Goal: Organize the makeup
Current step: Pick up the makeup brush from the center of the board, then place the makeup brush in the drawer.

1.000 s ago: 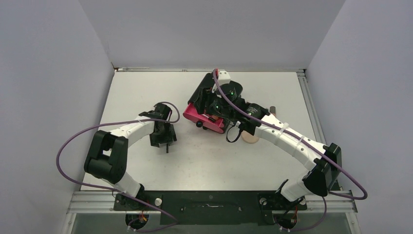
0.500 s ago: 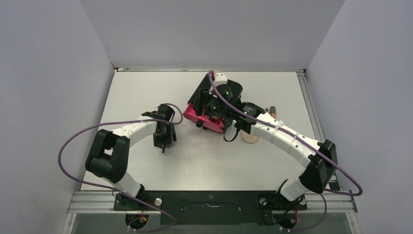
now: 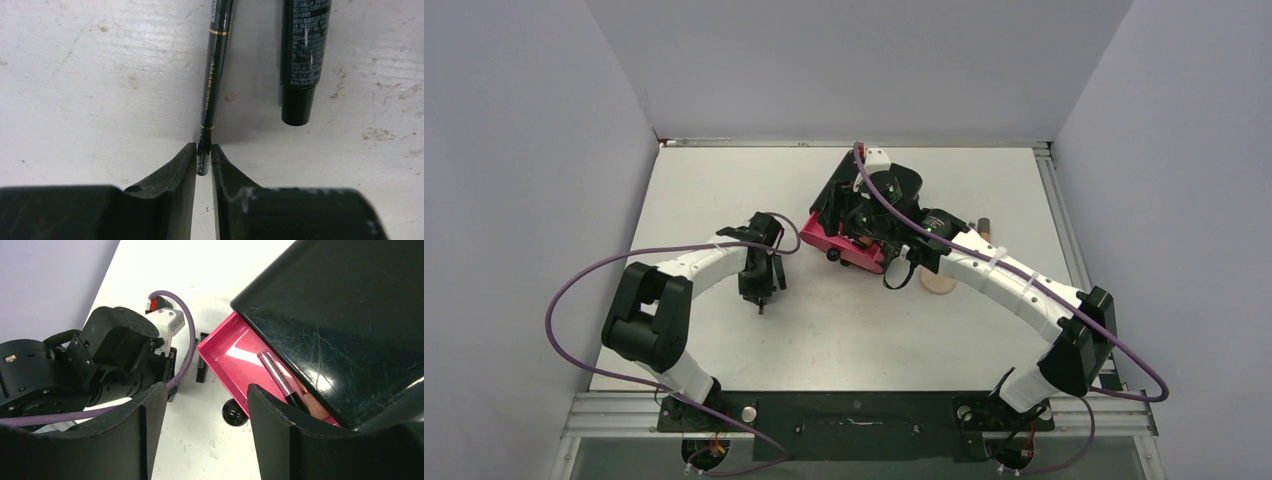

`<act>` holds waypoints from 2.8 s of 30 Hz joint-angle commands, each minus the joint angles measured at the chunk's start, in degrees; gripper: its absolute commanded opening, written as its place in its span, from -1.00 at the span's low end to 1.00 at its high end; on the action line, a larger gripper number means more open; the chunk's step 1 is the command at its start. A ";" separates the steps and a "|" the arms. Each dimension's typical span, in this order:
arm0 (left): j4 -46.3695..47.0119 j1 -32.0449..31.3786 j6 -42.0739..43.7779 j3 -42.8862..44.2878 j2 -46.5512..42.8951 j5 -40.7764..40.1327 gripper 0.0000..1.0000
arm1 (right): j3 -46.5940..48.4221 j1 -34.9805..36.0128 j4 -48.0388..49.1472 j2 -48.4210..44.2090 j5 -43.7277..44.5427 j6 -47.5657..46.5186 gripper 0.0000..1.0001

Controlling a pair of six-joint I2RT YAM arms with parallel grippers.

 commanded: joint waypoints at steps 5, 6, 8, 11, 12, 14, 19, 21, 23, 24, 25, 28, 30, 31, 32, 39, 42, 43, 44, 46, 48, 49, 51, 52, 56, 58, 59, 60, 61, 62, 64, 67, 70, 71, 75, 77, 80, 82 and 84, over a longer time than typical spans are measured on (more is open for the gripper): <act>-1.41 -0.17 -0.28 2.08 0.78 -0.88 -0.66 | 2.24 -0.51 0.54 0.14 -0.06 0.36 0.14; -1.39 -0.17 -0.55 2.10 0.84 -1.11 -0.65 | 2.24 -0.45 0.51 0.12 -0.06 0.37 0.14; -1.22 -0.17 -0.59 2.10 1.03 -0.64 -0.60 | 2.24 -0.51 0.49 0.05 0.01 0.28 0.14; -1.15 -0.22 -0.40 2.18 1.85 0.24 -0.58 | 2.32 -0.51 0.41 0.20 0.02 0.10 0.14; -1.23 -0.18 -0.44 2.21 2.02 0.13 -0.59 | 2.33 -0.52 0.37 0.20 0.02 0.02 0.14; -1.37 -0.17 -0.36 2.19 1.95 -0.20 -0.63 | 2.33 -0.48 0.32 0.15 0.02 -0.04 0.14; -1.13 -0.17 0.25 1.93 1.51 0.80 -0.73 | 2.16 -0.67 0.19 0.21 0.05 -0.25 0.15; -0.94 -0.19 0.47 1.80 1.55 1.78 -0.81 | 2.16 -0.72 0.18 0.29 -0.27 -0.33 0.15; -0.94 -0.19 0.44 1.75 1.49 1.94 -0.84 | 2.24 -0.80 0.27 0.36 -0.54 -0.30 0.15; -0.83 -0.17 0.56 1.75 1.47 2.18 -0.84 | 2.24 -0.76 0.27 0.36 -0.63 -0.32 0.15; -0.70 -0.19 0.71 1.65 1.44 2.39 -0.86 | 2.24 -0.77 0.29 0.34 -0.66 -0.27 0.15; -0.70 -0.17 0.63 1.75 1.15 2.25 -1.00 | 2.25 -0.89 0.40 0.34 -0.68 -0.25 0.15; -0.65 -0.20 0.25 1.67 0.07 1.34 -1.00 | 2.24 -0.94 0.37 0.24 -0.74 -0.32 0.15; -0.59 -0.20 -0.01 1.54 -0.72 0.56 -1.00 | 2.18 -0.93 0.37 0.22 -0.83 -0.24 0.15; -0.53 -0.17 -0.23 1.42 -1.67 -0.13 -1.00 | 2.09 -0.95 0.39 0.14 -0.85 -0.17 0.15; 1.62 -0.01 -0.62 -0.47 -10.30 -2.55 -1.00 | 1.10 -1.64 1.52 -0.43 -2.07 0.59 0.16; 3.15 0.00 -0.48 -1.51 -13.96 -2.65 -1.00 | 0.16 -1.97 2.70 -1.07 -2.09 1.41 0.16; 3.93 0.00 -0.35 -2.06 -15.32 -2.72 -1.00 | -0.16 -2.12 2.97 -1.29 -2.09 1.75 0.16; 4.52 0.07 -0.43 -2.56 -16.74 -2.85 -1.00 | -0.38 -2.26 3.19 -1.46 -2.09 1.97 0.16; 6.03 0.47 -0.14 -3.44 -19.72 -2.04 -1.00 | -1.10 -2.62 3.78 -1.99 -2.07 2.67 0.16; 8.14 0.70 0.59 -4.49 -22.95 -0.68 -1.00 | -2.20 -3.24 4.89 -2.87 -2.08 3.75 0.16; 9.26 0.83 1.01 -5.06 -24.66 0.39 -1.00 | -2.93 -3.79 5.56 -3.46 -2.08 4.41 0.16; 11.73 1.18 1.65 -6.39 -28.60 1.94 -1.00 | -4.65 -4.56 7.46 -4.63 -3.64 5.58 0.16; 12.84 1.49 2.04 -7.02 -30.05 3.11 -1.00 | -5.52 -5.00 8.43 -5.30 -3.79 6.20 0.16; 18.42 2.82 3.37 -9.50 -34.67 13.47 -1.00 | -9.58 -6.57 12.83 -8.05 -4.61 9.05 0.15; 21.08 3.30 3.42 -10.39 -36.17 18.18 -1.00 | -11.09 -7.20 14.66 -9.20 -5.04 9.87 0.14; 22.36 3.65 3.50 -10.68 -36.65 21.05 -1.00 | -11.72 -7.39 15.36 -9.70 -5.18 10.05 0.14; 23.68 4.02 3.51 -10.84 -37.09 24.04 -1.00 | -12.05 -7.42 16.12 -10.03 -5.54 10.02 0.14; 25.05 4.35 3.40 -11.28 -37.53 26.51 -1.00 | -12.34 -7.49 16.78 -10.26 -6.08 9.94 0.14; 26.92 4.77 3.16 -11.57 -38.04 28.90 -1.00 | -12.51 -7.51 17.35 -10.33 -6.69 9.80 0.14; 29.99 5.81 2.57 -12.67 -39.18 33.14 -1.00 | -12.52 -7.51 18.27 -10.18 -8.31 9.62 0.14; 34.39 7.96 0.70 -14.63 -41.13 38.92 -1.00 | -12.31 -7.51 19.50 -9.46 -11.10 9.59 0.13; 37.50 9.68 -0.94 -15.78 -41.66 43.47 -1.00 | -11.68 -7.51 20.13 -8.11 -14.15 9.48 0.11; 38.07 10.04 -1.21 -15.93 -41.29 45.21 -1.00 | -11.40 -7.41 20.31 -7.64 -15.11 9.57 0.10; 40.00 10.43 -2.14 -16.04 -39.89 48.54 -1.00 | -10.08 -7.26 20.48 -5.65 -19.34 9.36 0.04; 40.79 10.39 -2.47 -16.09 -39.04 49.68 -1.00 | -9.37 -6.89 20.39 -4.81 -20.60 8.79 0.02; 42.64 10.41 -3.26 -16.45 -38.44 51.79 -1.00 | -8.50 -6.02 20.40 -3.62 -21.50 8.03 -0.02; 44.49 10.38 -4.06 -16.89 -38.39 53.13 -1.00 | -7.54 -5.09 20.18 -2.58 -22.20 6.98 -0.03; 46.31 10.45 -4.87 -17.33 -38.31 54.64 -1.00 | -6.30 -3.92 19.26 -1.44 -22.54 5.57 -0.04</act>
